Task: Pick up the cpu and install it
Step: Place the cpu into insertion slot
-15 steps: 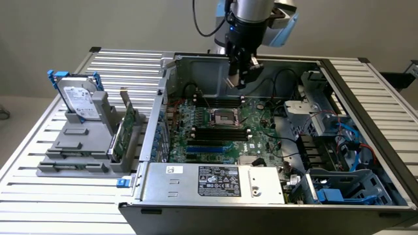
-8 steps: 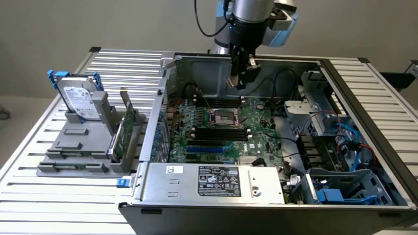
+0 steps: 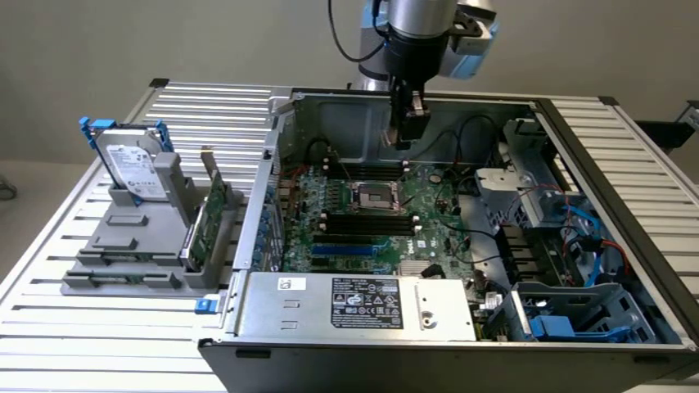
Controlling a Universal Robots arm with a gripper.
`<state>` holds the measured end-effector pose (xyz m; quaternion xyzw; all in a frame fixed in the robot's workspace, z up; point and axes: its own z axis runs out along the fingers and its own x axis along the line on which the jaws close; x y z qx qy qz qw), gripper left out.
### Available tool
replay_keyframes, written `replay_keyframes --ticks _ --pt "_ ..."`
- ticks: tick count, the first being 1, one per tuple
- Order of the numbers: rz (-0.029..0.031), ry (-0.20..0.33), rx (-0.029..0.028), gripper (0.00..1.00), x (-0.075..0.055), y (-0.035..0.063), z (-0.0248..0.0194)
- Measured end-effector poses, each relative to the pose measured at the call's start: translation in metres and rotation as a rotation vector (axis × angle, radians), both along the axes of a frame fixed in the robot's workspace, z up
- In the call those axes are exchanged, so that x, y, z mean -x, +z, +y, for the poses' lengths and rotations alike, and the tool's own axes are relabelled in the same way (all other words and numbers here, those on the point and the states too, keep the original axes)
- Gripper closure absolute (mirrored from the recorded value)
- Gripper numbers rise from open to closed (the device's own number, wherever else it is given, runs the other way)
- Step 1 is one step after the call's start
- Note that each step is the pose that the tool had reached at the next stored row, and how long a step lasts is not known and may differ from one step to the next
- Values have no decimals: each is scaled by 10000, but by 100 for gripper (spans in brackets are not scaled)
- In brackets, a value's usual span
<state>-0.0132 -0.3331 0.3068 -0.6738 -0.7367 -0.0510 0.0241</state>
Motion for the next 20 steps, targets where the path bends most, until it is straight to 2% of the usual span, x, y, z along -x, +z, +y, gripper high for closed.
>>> replay_keyframes --ticks 3,6,9,12,17,20 --pt "20 -434 -2 45 2 0 0" --pt "88 -585 -2 45 27 1 0" --pt "180 -602 -3 45 89 -3 0" --pt "223 -606 0 45 168 -24 -2" --pt "232 -605 0 45 224 -112 -40" --pt "233 -606 2 45 235 -166 -89"
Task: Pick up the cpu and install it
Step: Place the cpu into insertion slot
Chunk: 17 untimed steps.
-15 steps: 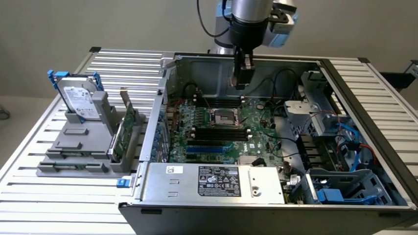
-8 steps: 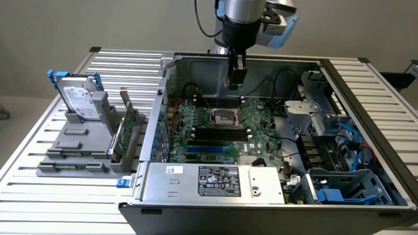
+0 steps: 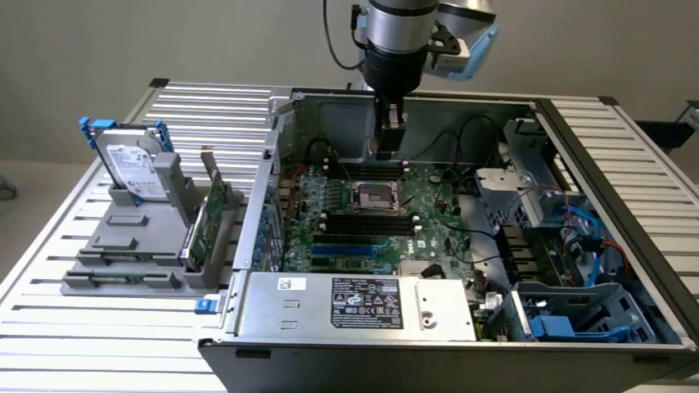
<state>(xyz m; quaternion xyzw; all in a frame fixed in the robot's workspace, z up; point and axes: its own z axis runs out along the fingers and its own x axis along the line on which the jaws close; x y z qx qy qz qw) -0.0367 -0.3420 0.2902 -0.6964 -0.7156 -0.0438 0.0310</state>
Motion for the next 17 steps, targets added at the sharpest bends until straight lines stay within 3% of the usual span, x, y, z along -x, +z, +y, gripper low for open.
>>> replay_keyframes --ticks 4,17 --pt "-1 0 -2 45 9 -74 -50" --pt "-4 0 -2 45 24 -309 -132"
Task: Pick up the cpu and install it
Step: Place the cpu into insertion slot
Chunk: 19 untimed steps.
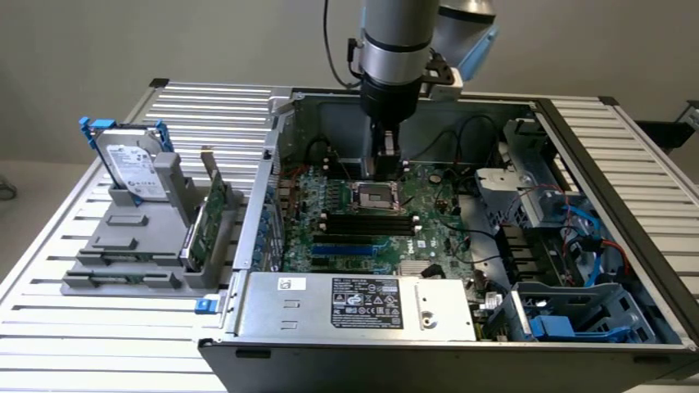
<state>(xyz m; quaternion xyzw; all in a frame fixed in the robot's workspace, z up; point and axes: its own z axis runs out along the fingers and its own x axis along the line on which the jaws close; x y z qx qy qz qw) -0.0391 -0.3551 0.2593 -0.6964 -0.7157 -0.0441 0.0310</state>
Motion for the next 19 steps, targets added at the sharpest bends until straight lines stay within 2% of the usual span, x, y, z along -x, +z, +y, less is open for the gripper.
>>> replay_keyframes --ticks 11,19 --pt "-24 -1 0 45 0 -201 -66" --pt "-29 0 -4 45 0 -346 -73"
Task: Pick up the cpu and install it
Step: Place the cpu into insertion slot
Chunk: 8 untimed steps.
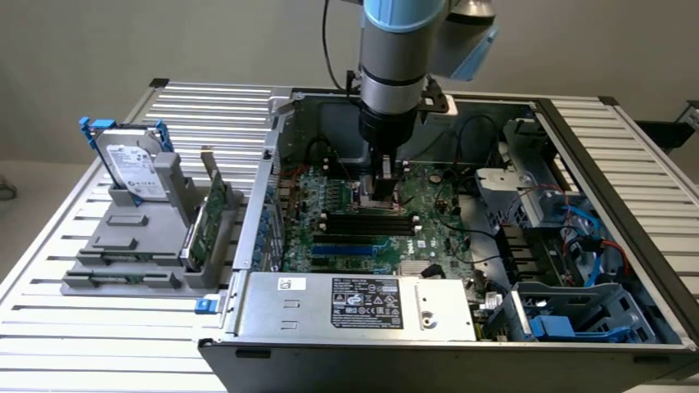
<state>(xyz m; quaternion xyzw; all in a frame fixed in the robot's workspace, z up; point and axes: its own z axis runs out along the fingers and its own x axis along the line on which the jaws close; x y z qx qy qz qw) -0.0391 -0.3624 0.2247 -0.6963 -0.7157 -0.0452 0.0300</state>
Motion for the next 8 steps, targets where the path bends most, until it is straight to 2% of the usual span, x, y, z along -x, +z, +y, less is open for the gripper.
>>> replay_keyframes --ticks 8 --pt "0 0 -13 45 -1 -137 -4"
